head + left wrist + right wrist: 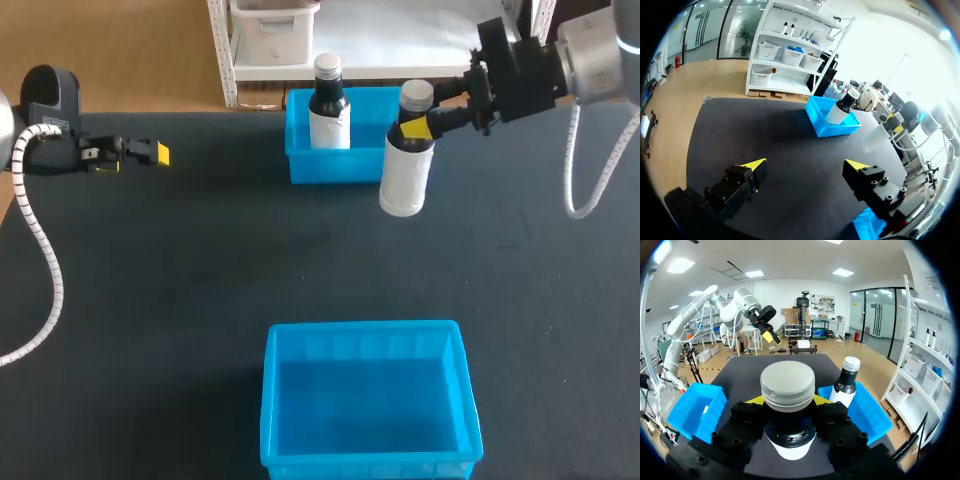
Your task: Pick up the bottle, and place it in the far bin if it is heavy, or in the near bin if it is light.
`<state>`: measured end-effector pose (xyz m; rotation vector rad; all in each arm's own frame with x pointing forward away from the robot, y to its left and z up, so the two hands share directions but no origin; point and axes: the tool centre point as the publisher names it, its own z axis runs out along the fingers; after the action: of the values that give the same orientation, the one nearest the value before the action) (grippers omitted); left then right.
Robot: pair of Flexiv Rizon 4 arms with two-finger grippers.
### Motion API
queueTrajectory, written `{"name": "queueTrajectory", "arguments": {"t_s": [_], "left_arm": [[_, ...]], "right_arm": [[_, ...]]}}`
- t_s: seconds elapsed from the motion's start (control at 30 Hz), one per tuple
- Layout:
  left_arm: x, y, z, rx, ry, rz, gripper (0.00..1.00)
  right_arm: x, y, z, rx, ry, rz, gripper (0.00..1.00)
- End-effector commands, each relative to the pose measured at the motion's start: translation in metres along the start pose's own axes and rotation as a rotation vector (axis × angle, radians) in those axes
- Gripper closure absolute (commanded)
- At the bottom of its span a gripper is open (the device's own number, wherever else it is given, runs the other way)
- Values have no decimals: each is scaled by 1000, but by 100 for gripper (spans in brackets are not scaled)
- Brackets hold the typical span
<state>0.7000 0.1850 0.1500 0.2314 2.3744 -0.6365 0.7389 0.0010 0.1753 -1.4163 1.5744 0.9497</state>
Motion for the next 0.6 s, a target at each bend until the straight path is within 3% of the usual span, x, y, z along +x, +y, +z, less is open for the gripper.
{"name": "queueTrajectory", "arguments": {"t_s": [0.03,0.6], "left_arm": [[0,0,0,0,0,0,0],[0,0,0,0,0,0,0]], "right_arm": [[-3,1,-11,6,5,2,100],[-8,-13,-46,27,4,14,100]]}}
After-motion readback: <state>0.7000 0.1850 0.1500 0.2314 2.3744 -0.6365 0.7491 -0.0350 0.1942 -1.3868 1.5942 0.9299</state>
